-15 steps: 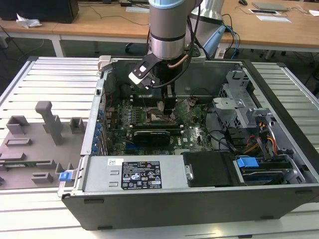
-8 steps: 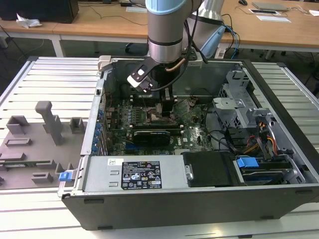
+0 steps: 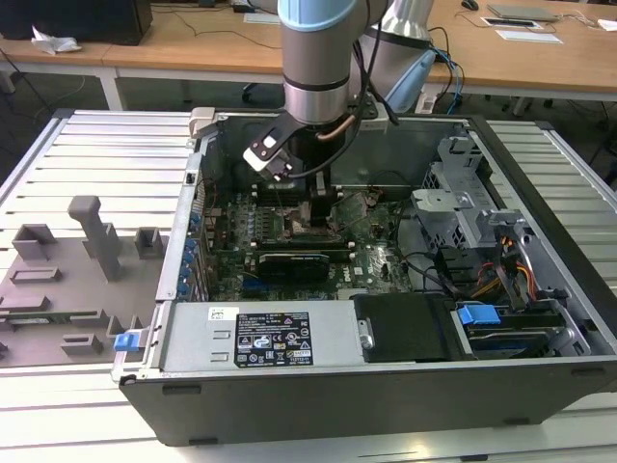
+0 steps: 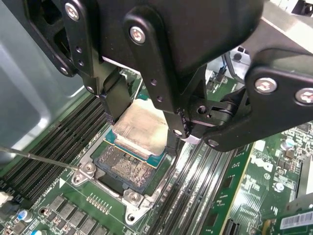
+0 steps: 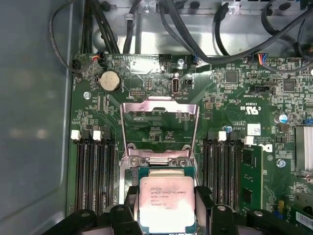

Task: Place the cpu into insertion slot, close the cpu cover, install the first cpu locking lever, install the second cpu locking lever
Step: 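Place the cpu into insertion slot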

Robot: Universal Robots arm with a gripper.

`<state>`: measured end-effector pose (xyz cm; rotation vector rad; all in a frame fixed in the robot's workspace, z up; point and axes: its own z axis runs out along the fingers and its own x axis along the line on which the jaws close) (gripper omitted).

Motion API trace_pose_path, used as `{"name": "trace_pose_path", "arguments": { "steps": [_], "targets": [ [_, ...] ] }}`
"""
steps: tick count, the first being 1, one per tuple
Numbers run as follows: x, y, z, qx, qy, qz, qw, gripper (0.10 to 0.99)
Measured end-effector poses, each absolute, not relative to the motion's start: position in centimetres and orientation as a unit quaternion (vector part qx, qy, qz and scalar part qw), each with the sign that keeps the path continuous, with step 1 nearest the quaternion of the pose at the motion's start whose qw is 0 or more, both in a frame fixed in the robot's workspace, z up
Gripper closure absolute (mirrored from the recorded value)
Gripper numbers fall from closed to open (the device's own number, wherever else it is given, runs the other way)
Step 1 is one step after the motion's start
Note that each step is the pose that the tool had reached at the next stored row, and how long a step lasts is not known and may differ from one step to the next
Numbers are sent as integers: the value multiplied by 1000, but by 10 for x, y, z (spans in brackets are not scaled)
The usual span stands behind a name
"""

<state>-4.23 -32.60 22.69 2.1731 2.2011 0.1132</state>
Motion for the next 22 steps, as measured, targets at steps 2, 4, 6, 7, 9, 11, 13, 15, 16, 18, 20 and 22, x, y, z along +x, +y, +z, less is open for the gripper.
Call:
{"name": "trace_pose_path", "arguments": {
  "steps": [2, 4, 6, 7, 9, 11, 13, 15, 16, 18, 20, 22],
  "targets": [
    [-43, -326, 225, 702, 711, 37, 23, 545],
    [-45, -325, 223, 702, 711, 37, 23, 545],
    [-47, -325, 222, 702, 711, 37, 23, 545],
    [-47, -325, 221, 702, 711, 37, 23, 545],
    [-48, -324, 220, 702, 711, 37, 23, 545],
    [-49, -324, 218, 702, 711, 37, 23, 545],
    [-50, -324, 215, 702, 711, 36, 23, 545],
    [-51, -323, 213, 702, 711, 36, 23, 545],
    [-51, -323, 212, 702, 711, 36, 23, 545],
    [-51, -322, 209, 702, 711, 36, 23, 545],
    [-51, -322, 207, 703, 710, 36, 24, 545],
    [-51, -321, 205, 703, 710, 36, 24, 545]
  ]
}}
